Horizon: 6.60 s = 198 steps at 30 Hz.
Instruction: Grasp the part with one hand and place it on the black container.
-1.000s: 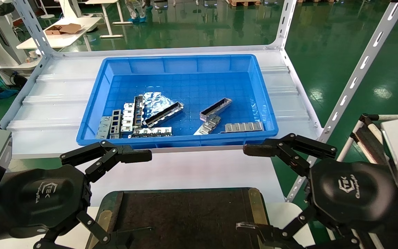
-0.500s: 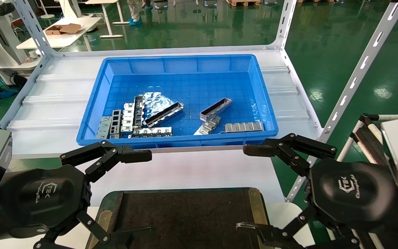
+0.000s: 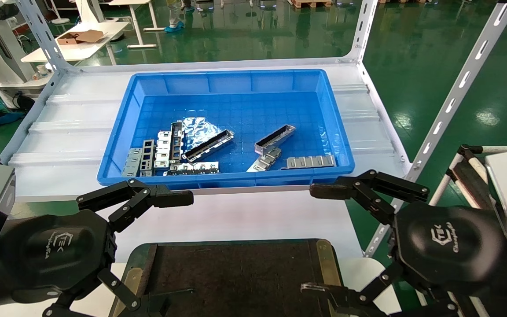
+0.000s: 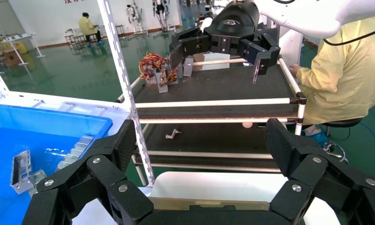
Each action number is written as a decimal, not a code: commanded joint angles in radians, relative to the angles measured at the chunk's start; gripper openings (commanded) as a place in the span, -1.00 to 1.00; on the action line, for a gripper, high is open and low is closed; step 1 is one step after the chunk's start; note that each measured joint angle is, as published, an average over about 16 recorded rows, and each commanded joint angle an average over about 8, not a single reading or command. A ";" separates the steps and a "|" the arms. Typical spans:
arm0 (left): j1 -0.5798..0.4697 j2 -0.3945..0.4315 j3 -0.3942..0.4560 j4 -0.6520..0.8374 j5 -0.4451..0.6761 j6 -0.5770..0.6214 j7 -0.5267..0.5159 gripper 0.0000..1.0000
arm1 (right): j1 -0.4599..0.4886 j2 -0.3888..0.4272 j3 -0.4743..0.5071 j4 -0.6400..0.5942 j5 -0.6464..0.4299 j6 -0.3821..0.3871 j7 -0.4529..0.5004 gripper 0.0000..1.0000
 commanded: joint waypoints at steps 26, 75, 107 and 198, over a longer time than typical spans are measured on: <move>-0.129 0.174 0.092 0.081 0.227 -0.171 0.026 1.00 | 0.000 0.000 -0.001 -0.001 0.000 0.000 0.000 1.00; -0.527 0.758 0.309 1.012 0.477 -0.641 0.294 1.00 | 0.001 0.001 -0.002 -0.001 0.001 0.000 -0.001 1.00; -0.480 0.755 0.677 0.870 0.232 -0.889 0.091 -1.00 | 0.001 0.001 -0.003 -0.001 0.002 0.001 -0.001 -1.00; 0.158 0.182 0.710 -0.046 -0.262 -0.813 0.305 -1.00 | 0.001 0.002 -0.005 -0.001 0.003 0.002 -0.003 -1.00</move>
